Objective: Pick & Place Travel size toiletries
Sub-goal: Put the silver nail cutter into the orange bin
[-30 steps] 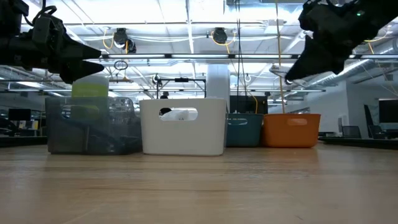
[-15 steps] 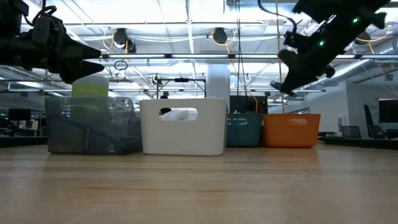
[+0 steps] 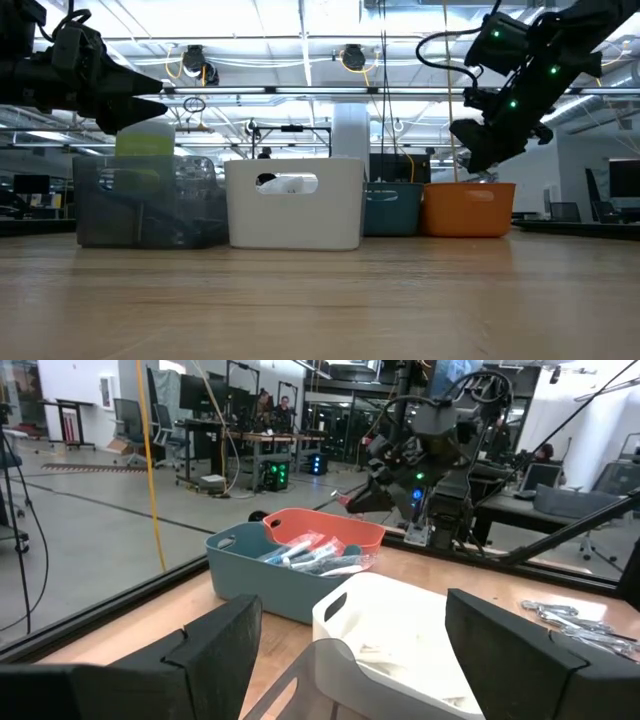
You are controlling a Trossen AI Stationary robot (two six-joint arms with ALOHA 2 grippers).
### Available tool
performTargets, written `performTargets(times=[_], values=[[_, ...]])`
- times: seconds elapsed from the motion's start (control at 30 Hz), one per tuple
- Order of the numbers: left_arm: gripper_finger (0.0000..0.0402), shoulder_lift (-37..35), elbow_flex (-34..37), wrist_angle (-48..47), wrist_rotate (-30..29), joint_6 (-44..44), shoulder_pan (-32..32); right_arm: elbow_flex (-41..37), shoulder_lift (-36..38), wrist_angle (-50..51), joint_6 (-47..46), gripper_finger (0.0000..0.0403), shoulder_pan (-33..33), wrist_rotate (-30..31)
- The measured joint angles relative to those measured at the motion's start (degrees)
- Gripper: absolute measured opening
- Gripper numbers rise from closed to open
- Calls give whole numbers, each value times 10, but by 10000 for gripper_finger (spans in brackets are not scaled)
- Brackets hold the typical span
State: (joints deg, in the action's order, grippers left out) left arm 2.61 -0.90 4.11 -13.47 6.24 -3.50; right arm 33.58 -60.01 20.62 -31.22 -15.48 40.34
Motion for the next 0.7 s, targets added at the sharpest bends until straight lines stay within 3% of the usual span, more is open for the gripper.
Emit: performTargets(times=[0.5,0.7], values=[[306,0,0,0,0,0,0,-17,0,-39,20,134,-2,-4],[306,0,0,0,0,0,0,-17,0,-92,29,177,-2,-55]])
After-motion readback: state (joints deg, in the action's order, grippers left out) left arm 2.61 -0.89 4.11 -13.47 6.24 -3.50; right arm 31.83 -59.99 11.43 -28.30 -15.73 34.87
